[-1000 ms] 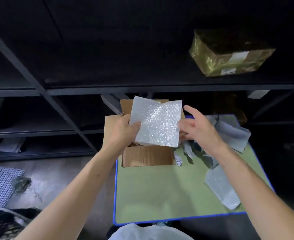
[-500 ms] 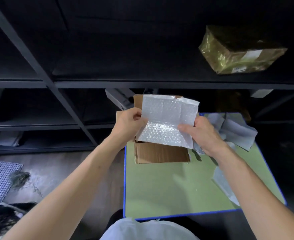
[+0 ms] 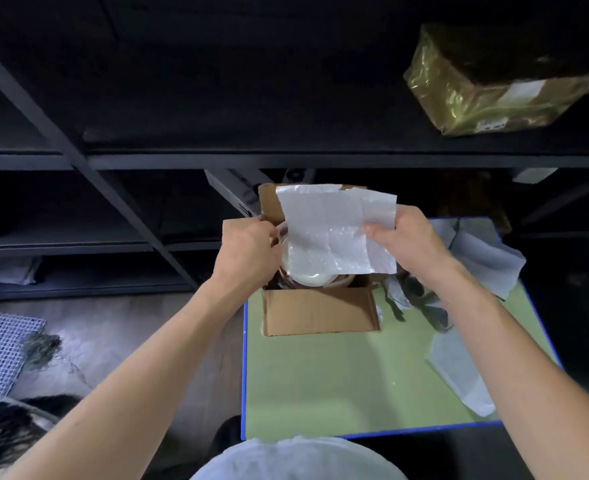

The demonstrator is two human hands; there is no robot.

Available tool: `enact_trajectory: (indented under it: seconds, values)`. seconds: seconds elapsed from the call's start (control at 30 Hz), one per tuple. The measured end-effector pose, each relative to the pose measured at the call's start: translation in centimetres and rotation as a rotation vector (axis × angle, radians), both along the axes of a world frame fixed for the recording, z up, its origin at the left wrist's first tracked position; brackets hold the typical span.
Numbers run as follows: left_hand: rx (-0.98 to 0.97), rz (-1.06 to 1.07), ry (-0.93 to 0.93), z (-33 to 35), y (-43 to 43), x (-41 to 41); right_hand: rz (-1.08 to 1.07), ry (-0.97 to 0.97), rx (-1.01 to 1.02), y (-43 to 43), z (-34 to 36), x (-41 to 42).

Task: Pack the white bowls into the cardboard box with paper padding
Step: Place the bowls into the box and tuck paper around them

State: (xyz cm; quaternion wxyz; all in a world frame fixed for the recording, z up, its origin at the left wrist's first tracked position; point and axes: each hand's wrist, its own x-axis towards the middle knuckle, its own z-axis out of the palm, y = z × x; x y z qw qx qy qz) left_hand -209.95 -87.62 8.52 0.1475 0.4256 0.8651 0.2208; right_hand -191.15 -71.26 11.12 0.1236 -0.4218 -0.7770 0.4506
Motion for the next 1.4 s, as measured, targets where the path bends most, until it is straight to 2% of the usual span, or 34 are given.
enact_trajectory:
  seconds: [0.23, 0.37, 0.6, 0.73, 0.8, 1.03, 1.2, 1.4]
  values:
    - [-0.065, 0.006, 0.183, -0.4, 0.7, 0.8, 0.037, -0.006, 0.039, 2.0, 1.6, 0.1]
    - [-0.144, 0.047, 0.151, -0.1, 1.1, -0.2, 0.123, 0.072, 0.025, 2.3, 2.8, -0.2]
    - [-0.138, -0.354, -0.03, 1.2, 0.2, -3.0, 0.287, 0.047, 0.207, 2.7, 3.7, -0.2]
    - [-0.314, -0.573, 0.114, 1.3, 0.4, -3.8, 0.3, 0.009, 0.253, 2.8, 4.2, -0.8]
    - [-0.363, -0.612, 0.182, 1.1, 0.7, -3.5, 0.286, -0.021, 0.268, 2.8, 4.4, -1.1]
    - [-0.17, -0.437, 0.134, 0.1, 1.3, -3.0, 0.294, -0.022, 0.219, 2.6, 5.9, -1.5]
    - [-0.097, -0.36, 0.066, -0.7, 1.1, -3.0, 0.495, 0.063, 0.238, 1.3, 6.3, -2.0]
    - [-0.102, -0.312, -0.145, -0.6, 1.3, -3.8, 0.729, -0.048, 0.395, -1.0, 6.3, -3.5]
